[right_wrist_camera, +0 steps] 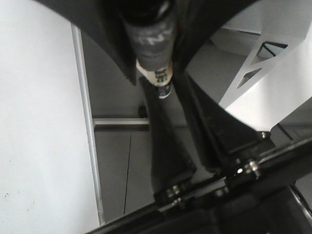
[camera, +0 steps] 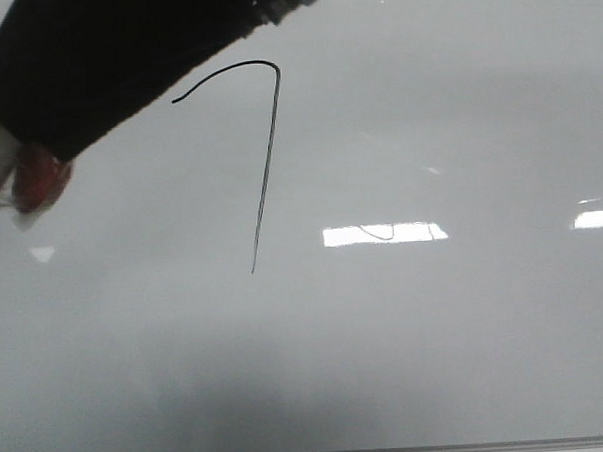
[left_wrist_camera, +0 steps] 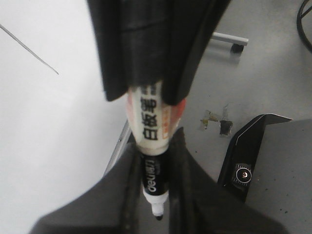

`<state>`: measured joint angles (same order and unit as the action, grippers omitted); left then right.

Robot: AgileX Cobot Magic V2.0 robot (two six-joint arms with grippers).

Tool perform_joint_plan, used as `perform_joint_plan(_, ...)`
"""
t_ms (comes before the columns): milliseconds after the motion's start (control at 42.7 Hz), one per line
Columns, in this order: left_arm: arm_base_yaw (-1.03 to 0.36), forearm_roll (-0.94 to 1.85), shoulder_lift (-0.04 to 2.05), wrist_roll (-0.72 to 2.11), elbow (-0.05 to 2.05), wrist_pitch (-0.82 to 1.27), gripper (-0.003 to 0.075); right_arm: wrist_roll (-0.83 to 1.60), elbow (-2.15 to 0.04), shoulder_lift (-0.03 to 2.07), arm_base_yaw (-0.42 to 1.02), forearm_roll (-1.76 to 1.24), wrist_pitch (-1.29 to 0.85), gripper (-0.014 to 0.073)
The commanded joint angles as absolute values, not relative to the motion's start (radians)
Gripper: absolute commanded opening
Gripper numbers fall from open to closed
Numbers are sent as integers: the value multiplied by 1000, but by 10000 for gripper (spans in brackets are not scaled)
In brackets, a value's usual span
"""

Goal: Write number 7 on whiteboard

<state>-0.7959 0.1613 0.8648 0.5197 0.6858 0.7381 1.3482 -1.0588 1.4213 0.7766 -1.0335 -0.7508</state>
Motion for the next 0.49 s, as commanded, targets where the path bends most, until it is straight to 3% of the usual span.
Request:
perform_joint_plan(0,-799,174,863,496,718,681,-20,1358,-1095,1383,776,-1121,-736,436)
perform_joint_plan(70,-799,174,863,496,718,681,-20,1358,-1095,1383,776,-1121,-731,555)
perform_joint_plan(141,-799,174,863,496,718,675,-20,1358,-1095,1383,776,-1121,-729,610)
perform_joint_plan(468,-783,170,863,485,718,660,-20,1355,-1094,1324,741,-1120,-594,613)
